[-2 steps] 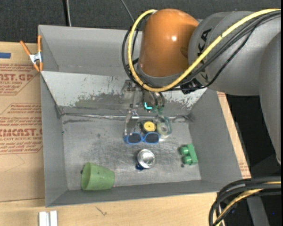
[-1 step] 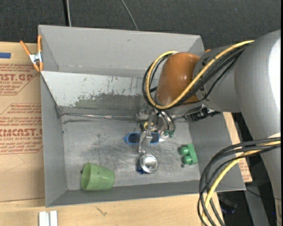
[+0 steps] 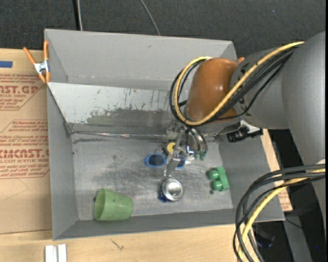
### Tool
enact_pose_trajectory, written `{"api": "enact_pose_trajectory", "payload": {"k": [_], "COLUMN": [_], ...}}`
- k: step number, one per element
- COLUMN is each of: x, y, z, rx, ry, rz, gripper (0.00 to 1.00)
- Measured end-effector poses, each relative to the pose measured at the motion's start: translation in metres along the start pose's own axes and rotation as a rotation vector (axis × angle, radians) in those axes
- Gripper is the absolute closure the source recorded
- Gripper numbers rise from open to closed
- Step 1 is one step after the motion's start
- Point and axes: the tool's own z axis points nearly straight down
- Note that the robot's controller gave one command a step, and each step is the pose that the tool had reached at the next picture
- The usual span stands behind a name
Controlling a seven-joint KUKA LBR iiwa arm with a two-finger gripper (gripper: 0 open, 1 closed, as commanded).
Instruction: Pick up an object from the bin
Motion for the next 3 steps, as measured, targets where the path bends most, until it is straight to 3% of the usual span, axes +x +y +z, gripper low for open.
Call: {"api": "enact_pose_trajectory", "payload": {"k": [1,2,3], "x": [0.006,0.009,0.007], "y": [0.004,0.008,0.010], "z": [-0.005,0.026,0.023], "rx": [0.000,-0.004,-0.002], "ry": [0.003,-0.011,-0.004], "rz": [0.067,0.189,0.187], "gripper": [0.00,0.00,0.00]}}
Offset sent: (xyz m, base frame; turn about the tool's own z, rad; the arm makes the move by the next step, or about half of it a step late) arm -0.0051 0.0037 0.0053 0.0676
